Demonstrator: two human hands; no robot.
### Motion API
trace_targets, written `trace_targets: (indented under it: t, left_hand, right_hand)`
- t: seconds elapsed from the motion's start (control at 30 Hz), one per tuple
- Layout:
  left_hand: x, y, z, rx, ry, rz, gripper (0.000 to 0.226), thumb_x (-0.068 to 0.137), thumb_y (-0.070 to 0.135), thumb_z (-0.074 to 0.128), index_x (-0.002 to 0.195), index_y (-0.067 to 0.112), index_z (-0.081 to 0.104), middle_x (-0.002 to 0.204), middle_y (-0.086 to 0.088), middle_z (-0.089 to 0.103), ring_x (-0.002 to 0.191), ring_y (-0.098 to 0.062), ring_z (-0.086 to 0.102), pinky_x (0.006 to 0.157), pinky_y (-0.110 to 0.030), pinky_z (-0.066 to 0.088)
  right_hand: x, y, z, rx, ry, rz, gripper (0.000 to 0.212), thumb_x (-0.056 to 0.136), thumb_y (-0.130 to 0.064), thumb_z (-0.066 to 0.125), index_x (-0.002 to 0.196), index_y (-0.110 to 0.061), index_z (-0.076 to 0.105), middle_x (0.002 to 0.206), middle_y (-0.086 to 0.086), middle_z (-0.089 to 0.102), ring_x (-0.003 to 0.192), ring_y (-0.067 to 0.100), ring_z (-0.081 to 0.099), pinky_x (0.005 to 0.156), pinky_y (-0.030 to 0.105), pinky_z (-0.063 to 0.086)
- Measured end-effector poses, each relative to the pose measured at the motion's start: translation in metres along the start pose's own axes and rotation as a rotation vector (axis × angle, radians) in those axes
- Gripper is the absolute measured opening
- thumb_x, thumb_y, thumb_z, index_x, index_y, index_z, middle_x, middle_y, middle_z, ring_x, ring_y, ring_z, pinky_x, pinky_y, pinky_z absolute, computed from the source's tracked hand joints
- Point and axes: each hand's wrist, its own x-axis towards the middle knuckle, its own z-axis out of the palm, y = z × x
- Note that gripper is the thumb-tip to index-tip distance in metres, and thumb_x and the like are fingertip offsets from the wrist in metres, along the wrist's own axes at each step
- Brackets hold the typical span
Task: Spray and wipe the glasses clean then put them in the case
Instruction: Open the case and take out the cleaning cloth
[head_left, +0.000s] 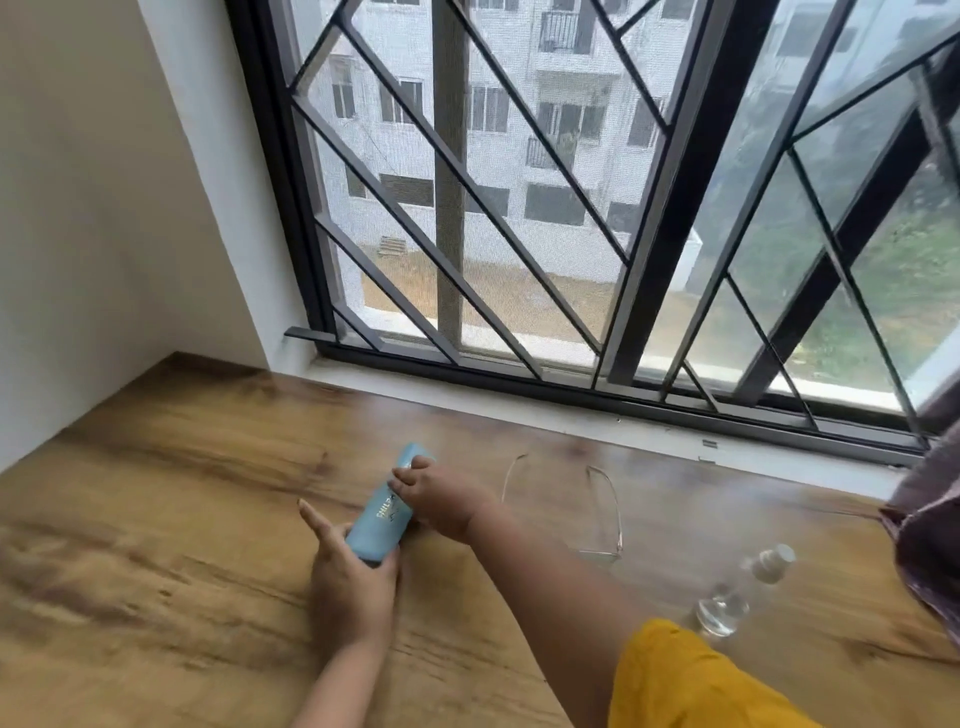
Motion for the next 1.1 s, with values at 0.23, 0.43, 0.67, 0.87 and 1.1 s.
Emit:
trace_targets:
  t: [0.23,0.43,0.67,0.87,1.1]
  left_hand:
    - [0.003,0.000,0.004,-0.013,-0.002,-0.013,0.116,0.063,0.015,0.081,0.146,0.008,0.001,0.100,-0.009,0.064,0.085,-0.036,0.059,0.064,-0.041,0.048]
    - [0.003,0.004,0.003,0.073,0.037,-0.024,0.122,0.053,0.016,0.087,0.145,0.000,0.008,0.102,-0.029,0.050,0.082,-0.043,0.050,0.061,-0.044,0.045]
    - [0.002,-0.008,0.013,0.044,0.118,0.105,0.093,0.037,0.006,0.091,0.109,-0.001,0.033,0.113,-0.036,0.040,0.104,-0.043,0.041,0.068,-0.051,0.050]
    - [0.002,-0.008,0.012,0.060,0.092,0.085,0.077,0.038,0.006,0.091,0.097,0.002,0.041,0.110,-0.034,0.043,0.087,-0.047,0.053,0.060,-0.050,0.051]
    - [0.006,-0.012,0.013,0.031,0.076,0.118,0.075,0.043,0.003,0.089,0.102,-0.004,0.043,0.103,-0.032,0.049,0.094,-0.042,0.047,0.073,-0.049,0.048]
  right_hand:
    - [0.006,0.013,-0.012,-0.084,-0.104,-0.092,0.044,0.093,-0.004,0.036,0.136,0.001,0.035,0.137,0.016,0.047,0.113,0.029,0.045,0.097,0.035,0.039]
    - [0.026,0.024,-0.019,0.041,-0.129,-0.135,0.031,0.086,-0.003,0.048,0.115,-0.003,0.057,0.113,0.007,0.064,0.102,0.027,0.048,0.088,0.035,0.044]
    - [0.041,0.029,-0.047,0.098,-0.112,-0.102,0.030,0.083,-0.005,0.055,0.110,-0.013,0.065,0.104,0.002,0.068,0.104,0.023,0.048,0.081,0.029,0.041]
    - [0.052,0.024,-0.039,0.200,-0.163,0.042,0.037,0.086,-0.007,0.052,0.117,-0.023,0.063,0.112,0.003,0.064,0.105,0.021,0.049,0.083,0.034,0.049]
    - [0.020,0.004,-0.033,0.176,0.165,0.158,0.053,0.080,-0.005,0.060,0.131,-0.011,0.047,0.136,0.006,0.051,0.120,0.028,0.043,0.099,0.038,0.040]
